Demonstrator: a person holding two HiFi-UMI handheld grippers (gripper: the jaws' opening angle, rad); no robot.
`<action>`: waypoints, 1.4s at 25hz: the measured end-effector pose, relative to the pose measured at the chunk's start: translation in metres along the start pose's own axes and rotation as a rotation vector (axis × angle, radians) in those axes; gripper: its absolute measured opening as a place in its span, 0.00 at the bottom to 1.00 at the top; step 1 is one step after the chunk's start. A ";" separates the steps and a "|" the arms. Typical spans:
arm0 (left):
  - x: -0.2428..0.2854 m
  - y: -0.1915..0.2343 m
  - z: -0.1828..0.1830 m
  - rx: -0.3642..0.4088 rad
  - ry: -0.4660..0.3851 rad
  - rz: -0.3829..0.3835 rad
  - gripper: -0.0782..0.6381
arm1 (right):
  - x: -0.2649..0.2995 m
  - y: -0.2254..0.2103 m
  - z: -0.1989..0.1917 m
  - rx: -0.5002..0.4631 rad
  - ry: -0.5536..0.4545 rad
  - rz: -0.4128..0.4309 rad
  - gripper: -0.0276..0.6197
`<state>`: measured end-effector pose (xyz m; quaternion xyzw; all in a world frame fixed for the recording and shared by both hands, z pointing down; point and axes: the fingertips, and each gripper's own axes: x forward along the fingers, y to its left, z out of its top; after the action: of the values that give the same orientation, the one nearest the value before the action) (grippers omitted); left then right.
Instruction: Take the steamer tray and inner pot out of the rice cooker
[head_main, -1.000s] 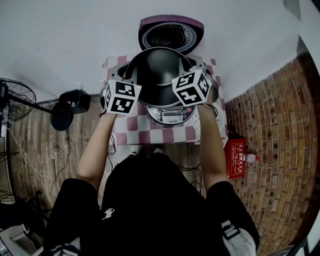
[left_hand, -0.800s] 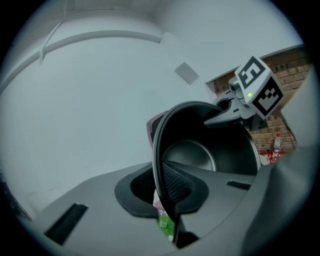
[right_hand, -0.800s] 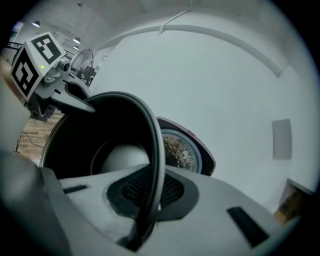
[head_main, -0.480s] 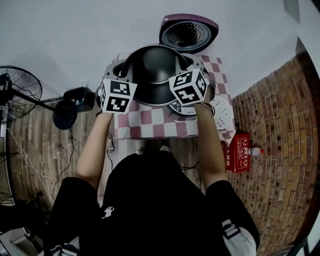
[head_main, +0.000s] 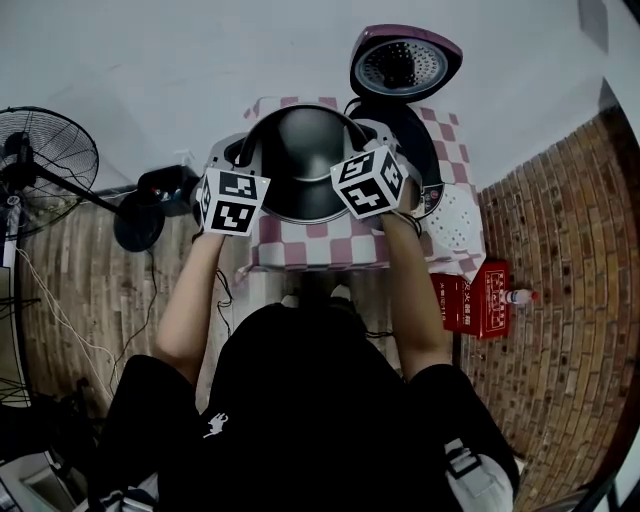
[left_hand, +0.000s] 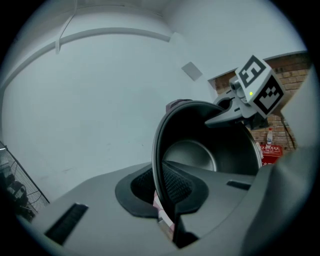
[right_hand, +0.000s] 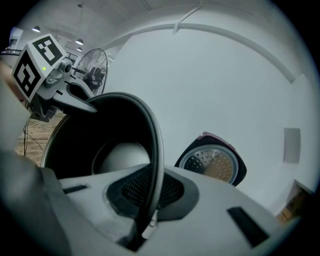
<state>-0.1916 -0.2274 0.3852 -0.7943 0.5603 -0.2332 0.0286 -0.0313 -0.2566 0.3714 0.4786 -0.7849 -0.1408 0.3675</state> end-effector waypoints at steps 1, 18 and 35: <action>-0.002 0.001 -0.007 -0.001 0.011 -0.004 0.13 | 0.001 0.008 -0.001 0.005 0.006 0.008 0.06; 0.001 -0.014 -0.121 -0.025 0.212 -0.120 0.13 | 0.031 0.111 -0.065 0.121 0.161 0.135 0.06; 0.033 -0.045 -0.195 -0.047 0.374 -0.237 0.13 | 0.062 0.160 -0.131 0.218 0.300 0.222 0.06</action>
<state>-0.2221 -0.1984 0.5841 -0.7980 0.4639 -0.3651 -0.1217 -0.0584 -0.2123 0.5811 0.4415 -0.7799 0.0594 0.4396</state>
